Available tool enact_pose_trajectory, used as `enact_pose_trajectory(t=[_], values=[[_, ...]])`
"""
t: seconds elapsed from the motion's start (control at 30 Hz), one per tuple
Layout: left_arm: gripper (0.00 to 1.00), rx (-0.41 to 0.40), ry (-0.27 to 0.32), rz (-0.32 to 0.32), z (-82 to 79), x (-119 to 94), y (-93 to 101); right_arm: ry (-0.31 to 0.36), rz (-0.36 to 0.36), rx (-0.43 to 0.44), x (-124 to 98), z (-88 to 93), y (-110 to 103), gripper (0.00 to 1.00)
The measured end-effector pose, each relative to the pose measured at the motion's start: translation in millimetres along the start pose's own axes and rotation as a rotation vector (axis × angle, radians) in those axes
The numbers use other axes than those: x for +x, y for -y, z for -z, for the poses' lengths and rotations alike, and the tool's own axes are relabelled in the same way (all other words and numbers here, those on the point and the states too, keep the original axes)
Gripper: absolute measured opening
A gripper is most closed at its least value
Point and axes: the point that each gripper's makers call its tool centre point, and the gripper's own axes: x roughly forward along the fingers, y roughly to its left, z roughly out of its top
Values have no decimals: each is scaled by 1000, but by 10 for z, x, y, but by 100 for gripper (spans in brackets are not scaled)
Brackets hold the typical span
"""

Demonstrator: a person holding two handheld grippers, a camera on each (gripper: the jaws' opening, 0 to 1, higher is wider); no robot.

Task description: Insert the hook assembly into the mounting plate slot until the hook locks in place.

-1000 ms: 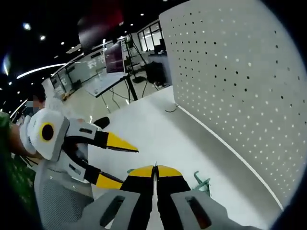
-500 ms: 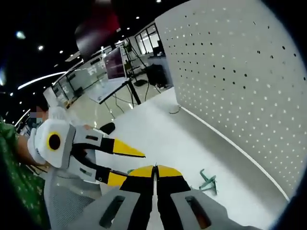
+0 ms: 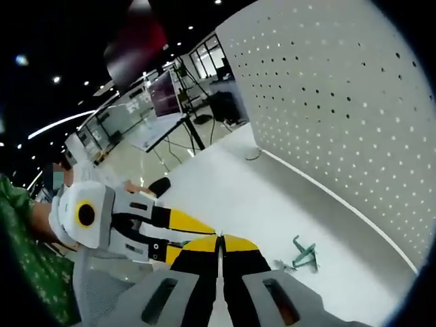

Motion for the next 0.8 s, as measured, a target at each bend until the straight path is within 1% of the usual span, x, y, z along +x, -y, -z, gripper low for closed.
enact_pose_trajectory(t=[0.13,0.37,0.67,0.8], values=[[7,11,5,7,-11,-4,23,-1,-3,9,-3,-1,-3,0],[4,11,9,11,-13,-19,47,-13,-7,19,-1,32,-22,0],[4,6,16,15,-17,-31,66,-19,-3,29,-9,53,-33,0],[4,-10,20,7,-21,-40,45,-8,-4,31,-9,34,-42,0]])
